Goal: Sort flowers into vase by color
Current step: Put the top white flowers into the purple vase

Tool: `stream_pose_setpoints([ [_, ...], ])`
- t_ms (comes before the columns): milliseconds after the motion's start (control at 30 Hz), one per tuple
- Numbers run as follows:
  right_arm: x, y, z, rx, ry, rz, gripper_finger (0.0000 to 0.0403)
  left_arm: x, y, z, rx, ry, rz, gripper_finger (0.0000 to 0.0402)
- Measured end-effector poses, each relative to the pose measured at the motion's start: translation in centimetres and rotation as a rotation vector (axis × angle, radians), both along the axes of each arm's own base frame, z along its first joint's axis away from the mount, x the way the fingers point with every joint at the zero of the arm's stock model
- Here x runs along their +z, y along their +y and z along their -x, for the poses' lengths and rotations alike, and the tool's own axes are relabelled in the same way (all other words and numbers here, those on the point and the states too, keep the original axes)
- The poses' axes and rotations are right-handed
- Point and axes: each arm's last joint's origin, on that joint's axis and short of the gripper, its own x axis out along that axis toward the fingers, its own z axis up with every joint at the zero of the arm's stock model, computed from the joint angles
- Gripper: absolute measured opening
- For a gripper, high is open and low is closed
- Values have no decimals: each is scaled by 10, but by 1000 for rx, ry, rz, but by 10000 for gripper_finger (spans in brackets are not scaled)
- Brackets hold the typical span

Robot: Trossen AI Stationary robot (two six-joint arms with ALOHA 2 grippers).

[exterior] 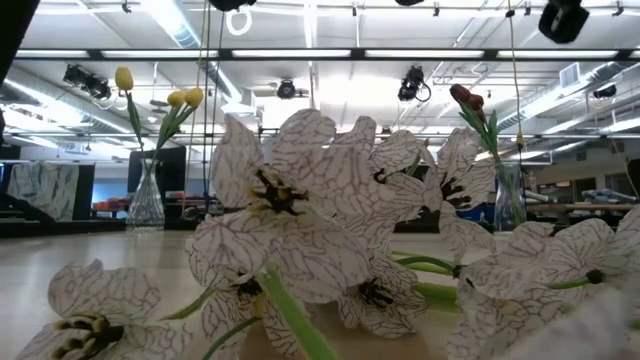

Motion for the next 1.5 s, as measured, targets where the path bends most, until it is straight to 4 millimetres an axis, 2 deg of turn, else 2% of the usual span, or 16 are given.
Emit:
stream_pose_setpoints([
  [100, 5, 4, -9, 50, -37, -32, 179, 2, 4, -6, -6, 39, -10, 12],
  [267, 5, 10, -28, 60, -34, -57, 179, 6, 23, -19, -12, 111, 26, 12],
  [367, 3, 13, -36, 89, -15, -58, 179, 12, 31, -22, 1, 83, 24, 12],
  [767, 11, 15, -35, 166, -101, -74, 182, 22, 50, -27, 13, 50, 61, 12],
  [1033, 6, 17, -44, 134, -60, -72, 236, 23, 54, -28, -18, 45, 80, 12],
  [1133, 4, 17, -48, 118, -40, -72, 243, 20, 54, -29, -17, 76, 78, 12],
  [1300, 1, 19, -55, 118, -25, -84, 222, 18, 56, -30, -12, 96, 85, 12],
  [1500, 2, 20, -59, 118, -31, -86, 177, 15, 61, -32, -11, 122, 124, 12],
])
